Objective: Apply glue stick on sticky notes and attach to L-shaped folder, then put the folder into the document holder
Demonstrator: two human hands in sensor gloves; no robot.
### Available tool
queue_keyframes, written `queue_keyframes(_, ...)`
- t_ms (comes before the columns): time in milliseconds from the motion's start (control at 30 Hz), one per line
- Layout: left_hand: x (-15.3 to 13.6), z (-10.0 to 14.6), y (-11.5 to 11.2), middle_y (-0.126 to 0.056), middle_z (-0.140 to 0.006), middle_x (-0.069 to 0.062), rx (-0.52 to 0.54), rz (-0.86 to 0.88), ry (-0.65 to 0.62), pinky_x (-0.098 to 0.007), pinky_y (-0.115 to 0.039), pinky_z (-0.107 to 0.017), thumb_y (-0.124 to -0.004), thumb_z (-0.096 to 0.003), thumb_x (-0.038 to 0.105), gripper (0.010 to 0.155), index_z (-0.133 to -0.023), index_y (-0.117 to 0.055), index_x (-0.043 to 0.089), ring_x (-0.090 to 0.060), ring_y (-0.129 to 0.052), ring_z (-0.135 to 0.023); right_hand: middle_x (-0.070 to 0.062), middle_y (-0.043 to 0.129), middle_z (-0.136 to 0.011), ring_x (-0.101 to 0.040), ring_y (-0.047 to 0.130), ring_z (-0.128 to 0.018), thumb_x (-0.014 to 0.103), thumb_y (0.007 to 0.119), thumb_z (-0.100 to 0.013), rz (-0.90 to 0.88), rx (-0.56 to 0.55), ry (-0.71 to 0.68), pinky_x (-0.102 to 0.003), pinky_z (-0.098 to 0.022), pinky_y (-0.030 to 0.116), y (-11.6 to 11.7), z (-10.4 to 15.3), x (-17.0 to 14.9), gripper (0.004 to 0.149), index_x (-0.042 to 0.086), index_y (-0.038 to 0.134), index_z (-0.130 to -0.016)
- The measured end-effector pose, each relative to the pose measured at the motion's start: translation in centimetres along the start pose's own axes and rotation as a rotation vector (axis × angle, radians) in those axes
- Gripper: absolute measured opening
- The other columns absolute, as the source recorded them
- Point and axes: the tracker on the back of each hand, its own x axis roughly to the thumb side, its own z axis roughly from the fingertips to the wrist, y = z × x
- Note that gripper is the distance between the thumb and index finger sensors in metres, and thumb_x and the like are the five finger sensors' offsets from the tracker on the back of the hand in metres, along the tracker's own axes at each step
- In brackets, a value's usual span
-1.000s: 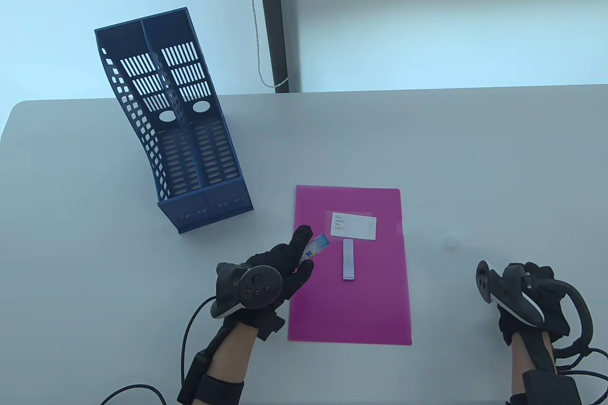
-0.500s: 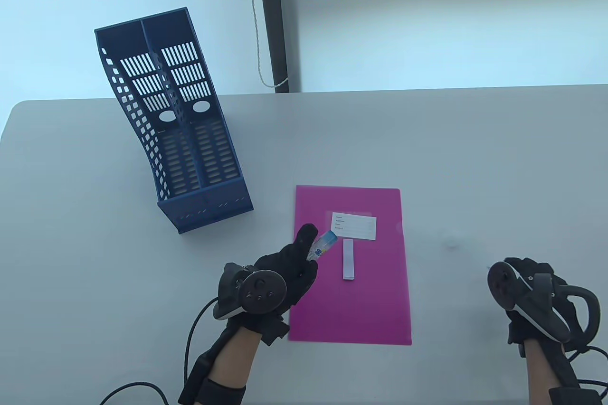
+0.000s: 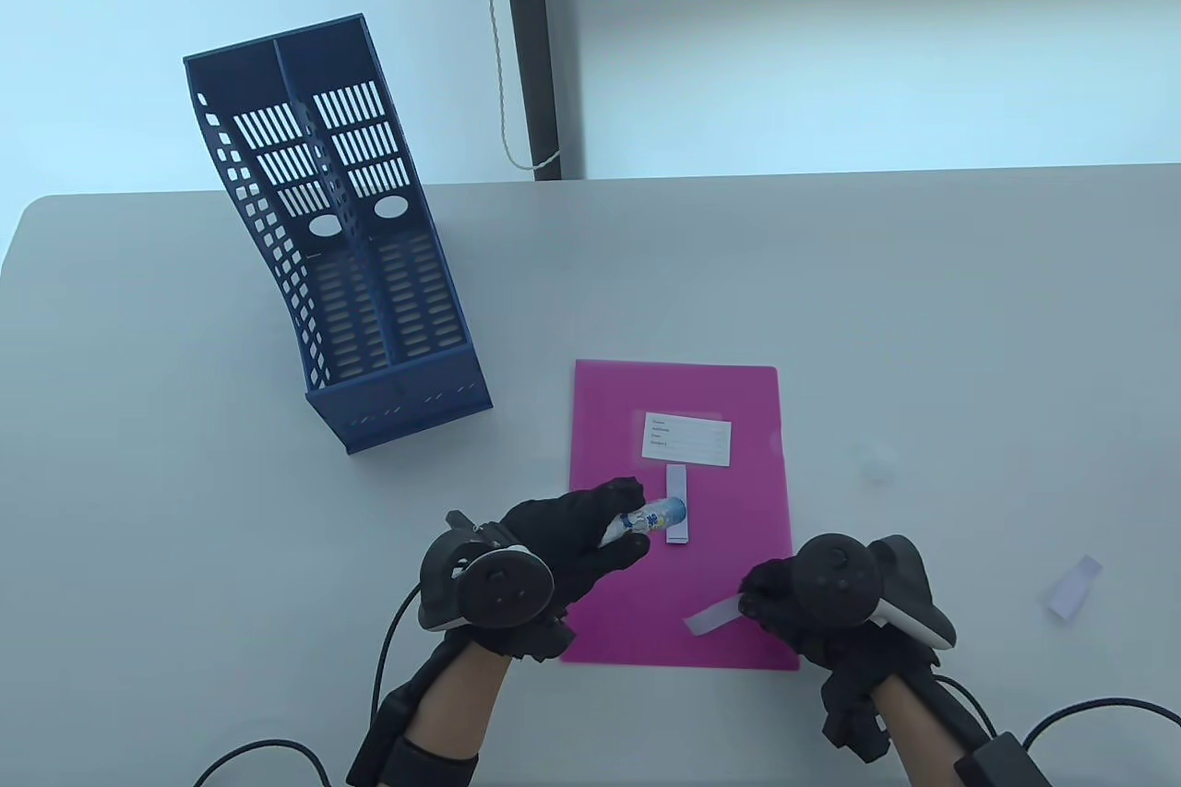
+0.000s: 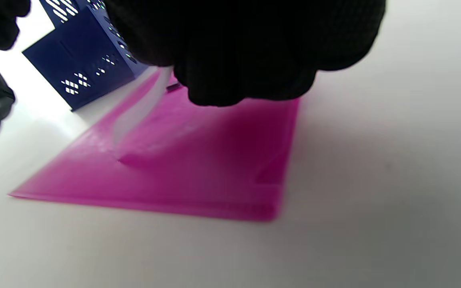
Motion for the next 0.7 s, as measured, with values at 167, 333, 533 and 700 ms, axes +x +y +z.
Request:
queue_keyframes(167,1.6,-0.7,-0.9,-0.1,-0.047,-0.006,-0.112,0.003,-0.05,-0.03,-0.084,-0.021,-0.075,-0.0522,0.053,0.06,-0.089,-0.081,0.005,-0.008,-0.098,-0.021,-0.006,0.097,-0.053,-0.021,0.093,-0.045,0.035,0.077,-0.059,0.062,0.008,0.049,-0.037,-0.039,0.08,1.0,-0.9,-0.2,0.033,0.01,0.085,-0.08)
queue_keyframes(333,4.4,-1.4,-2.8,-0.1,-0.045,-0.006,-0.289,-0.073,-0.104,-0.03,-0.084,-0.02,-0.076,-0.0518,0.053,0.061,-0.087,-0.083,0.004,-0.008,-0.098,-0.02,-0.006,0.095,-0.049,-0.02,0.092,-0.042,0.034,0.079,-0.059,0.062,0.04,0.081,-0.037,-0.037,0.079,1.0,-1.5,-0.1,0.031,0.01,0.084,-0.077)
queue_keyframes(533,7.1,-3.6,-5.4,-0.1,-0.046,-0.006,-0.5,-0.232,-0.137,-0.031,-0.084,-0.021,-0.078,-0.0505,0.053,0.061,-0.087,-0.084,0.004,-0.009,-0.098,-0.02,-0.007,0.095,-0.049,-0.022,0.092,-0.042,0.033,0.08,-0.059,0.034,0.08,0.105,-0.039,-0.038,0.079,0.8,-1.8,-0.1,0.03,0.009,0.084,-0.076)
queue_keyframes(700,8.3,-5.3,-6.8,-0.1,-0.049,-0.006,-0.642,-0.366,-0.139,-0.032,-0.084,-0.023,-0.078,-0.0499,0.053,0.06,-0.088,-0.084,0.007,-0.009,-0.098,-0.023,-0.008,0.095,-0.049,-0.022,0.091,-0.042,0.033,0.08,-0.059,0.018,0.086,0.093,-0.039,-0.038,0.079,0.8,-1.9,-0.2,0.03,0.009,0.083,-0.077)
